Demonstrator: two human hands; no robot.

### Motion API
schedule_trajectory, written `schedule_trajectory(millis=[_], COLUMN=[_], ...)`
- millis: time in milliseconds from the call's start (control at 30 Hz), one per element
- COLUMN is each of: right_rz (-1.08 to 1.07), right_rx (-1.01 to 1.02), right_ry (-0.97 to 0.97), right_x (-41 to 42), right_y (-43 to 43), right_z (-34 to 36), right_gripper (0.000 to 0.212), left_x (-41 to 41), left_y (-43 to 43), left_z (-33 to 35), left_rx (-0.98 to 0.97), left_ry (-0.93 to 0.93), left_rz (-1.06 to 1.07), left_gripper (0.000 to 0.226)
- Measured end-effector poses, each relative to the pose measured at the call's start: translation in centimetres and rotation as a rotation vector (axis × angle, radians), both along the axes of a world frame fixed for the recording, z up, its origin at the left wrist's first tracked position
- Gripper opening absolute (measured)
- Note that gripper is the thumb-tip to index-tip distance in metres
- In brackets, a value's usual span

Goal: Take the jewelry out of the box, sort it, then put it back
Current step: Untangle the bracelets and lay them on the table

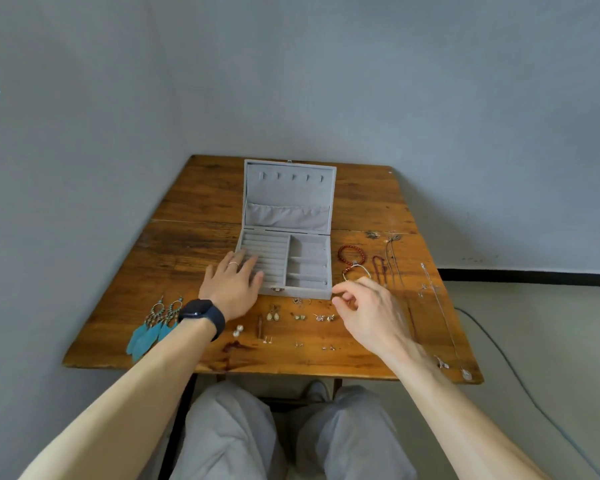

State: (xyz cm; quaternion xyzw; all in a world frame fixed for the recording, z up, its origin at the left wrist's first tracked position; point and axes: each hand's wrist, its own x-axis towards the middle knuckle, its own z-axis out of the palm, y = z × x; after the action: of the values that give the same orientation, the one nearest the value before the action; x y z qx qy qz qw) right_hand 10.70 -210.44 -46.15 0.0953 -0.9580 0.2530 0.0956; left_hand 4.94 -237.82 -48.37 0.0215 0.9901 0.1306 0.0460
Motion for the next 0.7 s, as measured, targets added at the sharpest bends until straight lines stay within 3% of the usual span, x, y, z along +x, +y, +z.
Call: schedule_trajectory(millis=[100,467,600,700], right_rz=[0.111,0.241,0.265,0.228], right_rx=[0.070,0.534,0.539,0.388], right_ry=[-0.012,-0.023,-0.006,-0.014], right_x=[-1.0,-3.7,-3.3,-3.1], right_y=[-2.5,-6.7,-6.9,-5.9], right_z=[0.4,0.2,-0.2,0.6], right_gripper=[0.017,0.024,0.017,0.013], left_x=[0.5,0.2,0.2,0.3], left_y=[0.0,-0.1,-0.1,-0.2], left_z=[-1.1,-2.0,-2.2,-2.0], left_rx=[0.104,0.138,0.152,0.152], left_ry=[-0.071,-0.035,-0.030,-0.037], left_rz=[0.019,0.042,0.045,0.043], left_gripper=[0.056,0.056,0.056,0.056])
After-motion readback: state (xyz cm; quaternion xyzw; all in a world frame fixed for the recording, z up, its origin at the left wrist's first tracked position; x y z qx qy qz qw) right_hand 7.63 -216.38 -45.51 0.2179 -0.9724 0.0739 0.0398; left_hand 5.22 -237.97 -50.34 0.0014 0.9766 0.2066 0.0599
